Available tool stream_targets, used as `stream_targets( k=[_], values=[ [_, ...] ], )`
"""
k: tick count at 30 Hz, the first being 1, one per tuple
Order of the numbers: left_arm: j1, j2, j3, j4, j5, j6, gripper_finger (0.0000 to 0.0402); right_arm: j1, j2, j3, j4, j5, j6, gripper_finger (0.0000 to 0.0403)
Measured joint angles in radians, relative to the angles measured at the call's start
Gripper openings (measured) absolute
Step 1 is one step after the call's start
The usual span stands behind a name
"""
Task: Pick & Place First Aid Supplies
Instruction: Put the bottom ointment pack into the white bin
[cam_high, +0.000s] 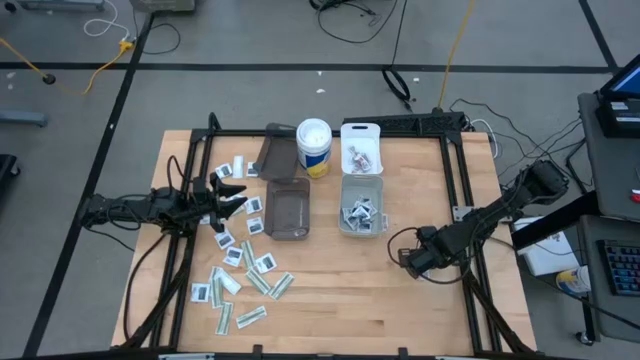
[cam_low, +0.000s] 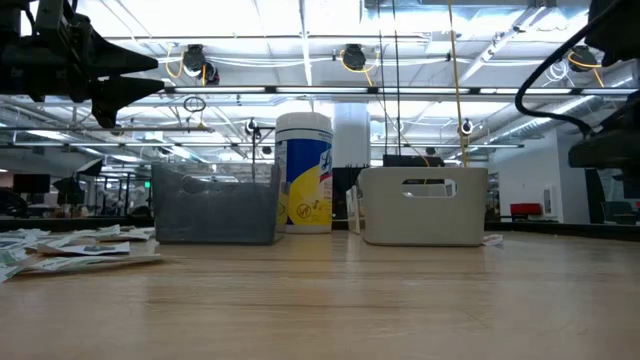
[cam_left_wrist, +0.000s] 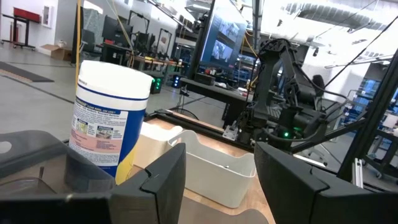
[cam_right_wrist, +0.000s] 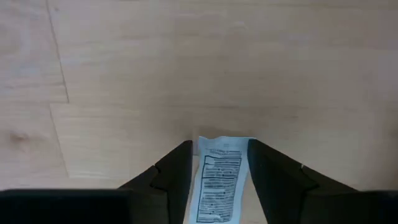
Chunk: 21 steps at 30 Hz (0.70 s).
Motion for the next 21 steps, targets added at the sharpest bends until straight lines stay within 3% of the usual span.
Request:
stream_targets(
  k=[10,16,21],
  values=[
    [0.000,0.000,0.000,0.000,0.000,0.000,0.0196,-0.017,0.000,-0.001,0.012,0.002,-0.066,0.0010],
    [0.000,0.000,0.000,0.000,0.000,0.000,0.0196,-0.031,-0.002,0.009,-0.007,0.000,-0.099,0.0005],
    [0.000,0.000,0.000,0.000,0.000,0.000,0.0196,-0.064,-0.026,0.096,-0.114,-0.017,-0.189,0.0003]
  ],
)
